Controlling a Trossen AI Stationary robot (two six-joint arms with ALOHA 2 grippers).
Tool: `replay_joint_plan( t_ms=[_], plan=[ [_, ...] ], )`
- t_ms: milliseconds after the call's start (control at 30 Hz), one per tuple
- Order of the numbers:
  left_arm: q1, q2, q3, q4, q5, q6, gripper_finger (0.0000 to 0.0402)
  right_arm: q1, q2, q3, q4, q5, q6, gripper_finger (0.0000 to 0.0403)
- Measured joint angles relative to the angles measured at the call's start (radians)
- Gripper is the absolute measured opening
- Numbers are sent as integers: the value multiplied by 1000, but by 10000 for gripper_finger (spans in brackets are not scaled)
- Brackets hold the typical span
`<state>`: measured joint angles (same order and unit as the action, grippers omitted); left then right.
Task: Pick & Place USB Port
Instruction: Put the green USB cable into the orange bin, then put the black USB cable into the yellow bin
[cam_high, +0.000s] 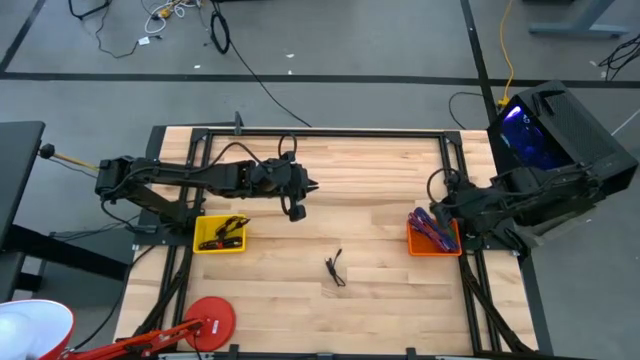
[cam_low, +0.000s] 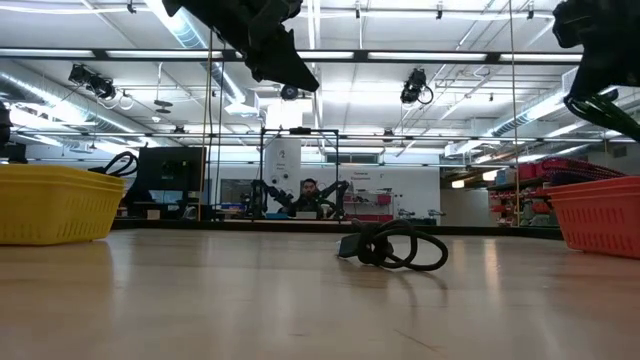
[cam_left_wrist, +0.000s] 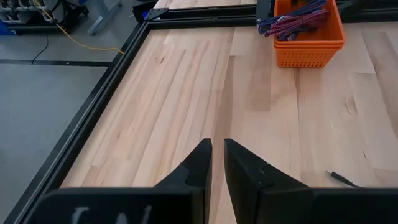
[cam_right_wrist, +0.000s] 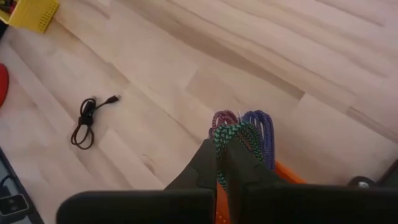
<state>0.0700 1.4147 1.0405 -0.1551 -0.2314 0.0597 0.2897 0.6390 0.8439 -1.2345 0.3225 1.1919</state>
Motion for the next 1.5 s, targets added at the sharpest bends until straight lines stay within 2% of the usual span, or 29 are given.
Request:
replay_joint_plan(
  t_ms=[367, 767, 1233, 1500],
  plan=[
    [0, 0, 0, 1, 0, -5, 48, 0, -51, -77, 33, 11, -47, 0],
    [0, 0, 0, 1, 0, -7, 48, 0, -98, -175, 73, -44, -44, 5],
    [0, 0, 0, 2, 0, -6, 48, 0, -115, -176, 128, -44, -153, 114],
    [0, 0, 0, 2, 0, -9, 48, 0, -147, -170, 132, -53, -165, 145]
  ],
)
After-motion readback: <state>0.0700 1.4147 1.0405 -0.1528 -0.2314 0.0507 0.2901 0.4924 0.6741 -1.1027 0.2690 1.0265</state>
